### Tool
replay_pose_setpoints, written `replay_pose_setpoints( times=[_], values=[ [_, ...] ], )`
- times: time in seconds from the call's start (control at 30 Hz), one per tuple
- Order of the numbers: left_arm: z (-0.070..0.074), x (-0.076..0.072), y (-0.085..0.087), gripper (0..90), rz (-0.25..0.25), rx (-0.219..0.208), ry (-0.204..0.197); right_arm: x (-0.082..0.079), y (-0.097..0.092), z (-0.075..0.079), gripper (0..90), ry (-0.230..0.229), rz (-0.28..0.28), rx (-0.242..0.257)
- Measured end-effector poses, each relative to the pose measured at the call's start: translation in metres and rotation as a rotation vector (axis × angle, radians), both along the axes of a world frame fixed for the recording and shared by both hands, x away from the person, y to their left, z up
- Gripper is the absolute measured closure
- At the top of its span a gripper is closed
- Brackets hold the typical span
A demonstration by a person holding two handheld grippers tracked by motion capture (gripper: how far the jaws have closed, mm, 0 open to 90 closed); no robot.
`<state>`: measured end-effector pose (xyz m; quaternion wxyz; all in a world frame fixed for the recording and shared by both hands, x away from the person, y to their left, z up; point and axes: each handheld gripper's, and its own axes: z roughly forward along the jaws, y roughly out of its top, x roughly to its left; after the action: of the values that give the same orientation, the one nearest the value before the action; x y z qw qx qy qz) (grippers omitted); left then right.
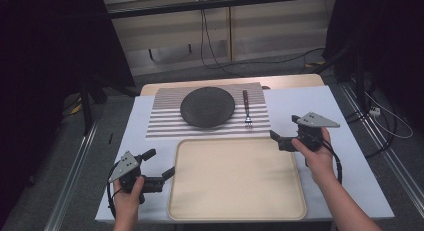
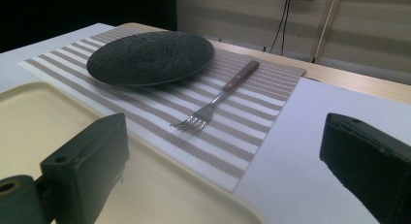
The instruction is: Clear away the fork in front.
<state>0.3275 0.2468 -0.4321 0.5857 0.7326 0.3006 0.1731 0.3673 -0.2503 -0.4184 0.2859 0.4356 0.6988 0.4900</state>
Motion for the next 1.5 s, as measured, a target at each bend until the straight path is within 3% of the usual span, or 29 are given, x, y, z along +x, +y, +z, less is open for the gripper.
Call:
replay_pose_setpoints(
  times=[0.17,0.43,0.67,0.8,1.17,1.4,1.47,1.5],
  values=[
    [-0.001,0.001,-0.002,1.7,-0.007,0.000,0.002,0.022,0.008,0.002,3.1,0.007,-0.004,-0.028],
    [-0.001,0.001,-0.001,1.7,-0.004,-0.003,0.000,0.054,0.018,0.003,3.4,0.031,-0.023,-0.024],
    [-0.001,0.001,-0.001,1.7,-0.008,-0.005,0.001,0.071,0.025,0.002,3.4,0.032,-0.057,-0.062],
    [-0.001,0.001,-0.002,1.7,-0.013,-0.006,0.001,0.082,0.030,-0.003,3.8,0.065,-0.058,-0.053],
    [0.000,0.001,0.001,1.7,-0.005,-0.007,0.000,0.111,0.045,-0.012,5.1,0.109,-0.062,-0.101],
    [-0.002,0.002,0.000,1.7,-0.009,0.007,0.003,0.130,0.054,-0.017,17.6,0.172,-0.047,-0.117],
    [-0.001,0.002,0.001,1.7,-0.008,0.007,0.002,0.135,0.056,-0.019,25.8,0.188,-0.050,-0.130],
    [-0.001,0.002,0.001,1.7,-0.004,0.004,0.001,0.139,0.059,-0.021,33.7,0.194,-0.064,-0.165]
  ],
)
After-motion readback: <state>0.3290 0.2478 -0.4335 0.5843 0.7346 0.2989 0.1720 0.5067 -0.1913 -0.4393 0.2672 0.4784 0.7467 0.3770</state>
